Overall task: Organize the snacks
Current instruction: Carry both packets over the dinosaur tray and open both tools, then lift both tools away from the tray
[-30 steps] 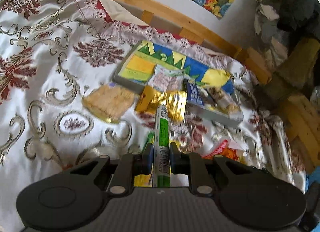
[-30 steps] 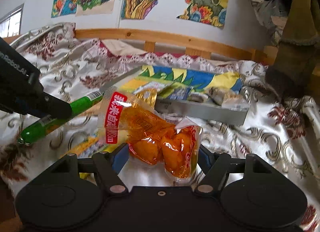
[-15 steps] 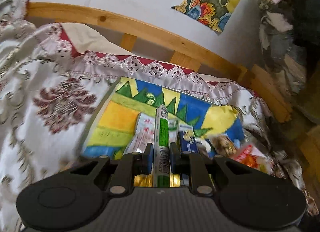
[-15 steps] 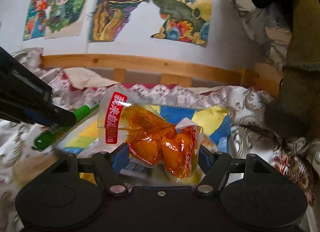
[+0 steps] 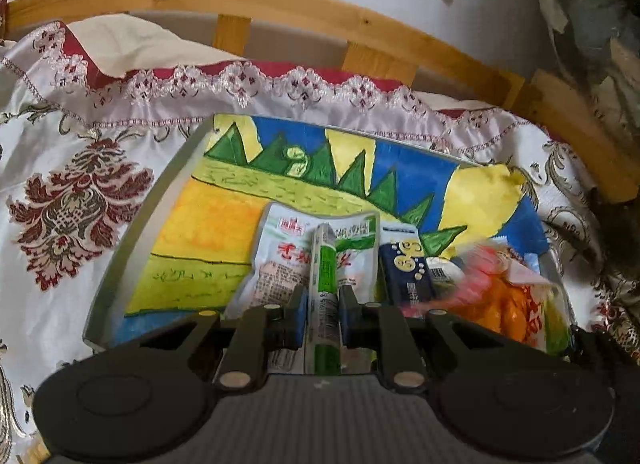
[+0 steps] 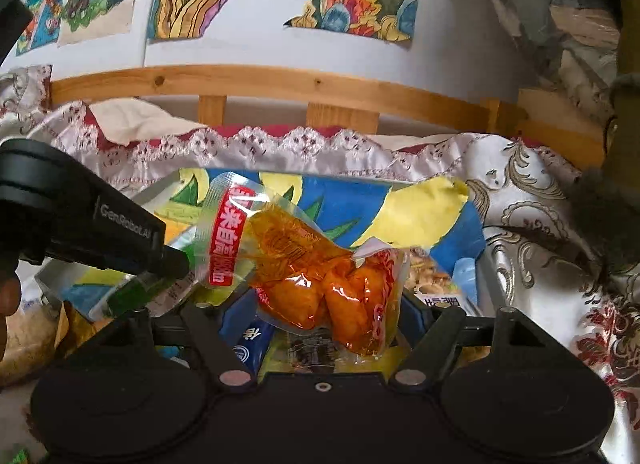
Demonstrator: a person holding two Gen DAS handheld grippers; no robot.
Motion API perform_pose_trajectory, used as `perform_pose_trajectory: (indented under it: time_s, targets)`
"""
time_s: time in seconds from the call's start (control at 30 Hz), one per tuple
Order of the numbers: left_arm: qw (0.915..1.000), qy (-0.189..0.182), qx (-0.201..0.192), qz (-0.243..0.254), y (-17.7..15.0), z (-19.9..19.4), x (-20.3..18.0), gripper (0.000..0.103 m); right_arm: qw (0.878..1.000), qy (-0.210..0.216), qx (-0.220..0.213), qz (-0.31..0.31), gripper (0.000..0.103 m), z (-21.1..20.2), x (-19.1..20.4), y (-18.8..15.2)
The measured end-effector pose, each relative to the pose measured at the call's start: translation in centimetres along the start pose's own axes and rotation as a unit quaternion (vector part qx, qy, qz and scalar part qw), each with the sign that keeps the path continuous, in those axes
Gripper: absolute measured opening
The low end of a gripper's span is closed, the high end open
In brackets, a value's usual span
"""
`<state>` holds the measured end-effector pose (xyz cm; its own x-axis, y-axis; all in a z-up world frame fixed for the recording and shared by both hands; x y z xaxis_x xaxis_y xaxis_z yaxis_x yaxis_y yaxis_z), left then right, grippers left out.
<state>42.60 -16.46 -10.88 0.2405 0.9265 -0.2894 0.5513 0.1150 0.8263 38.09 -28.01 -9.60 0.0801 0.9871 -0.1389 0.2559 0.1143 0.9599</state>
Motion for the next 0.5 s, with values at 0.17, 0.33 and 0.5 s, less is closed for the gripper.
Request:
perform_pose_trajectory:
  time_s: [0.17, 0.33, 0.5]
  targets:
    - [0.9998, 0.015, 0.0, -0.01, 0.5, -0.6, 0.3, 0.025, 1.0, -0.004, -0.015, -0.001, 0.093, -0.6, 0.2, 0.3]
    - [0.9994, 0.023, -0.025, 0.002, 2.3, -3.3, -0.1, 0.058, 0.999, -0.016, -0.035, 0.0, 0.1, -2.0, -0.5, 2.0]
    - [0.9969, 0.032, -0.07, 0.018, 5.1, -7.5, -0.4, 0.083, 0.997, -0.028, -0.072, 0.02, 0.102, -5.0, -1.9, 5.5]
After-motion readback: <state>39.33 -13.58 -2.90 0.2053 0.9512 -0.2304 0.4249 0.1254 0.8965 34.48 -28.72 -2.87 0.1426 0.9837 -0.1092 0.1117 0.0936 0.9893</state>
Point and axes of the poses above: each gripper's, at about its wrist camera, not at the fingertips, and z roughly the way its jaws point, x to its left, y to its top, the point moved 10 cm from there along z, roughly the way its jaws point, and after that the axes turned 13 degrees about -x, right-handed, at the moved point
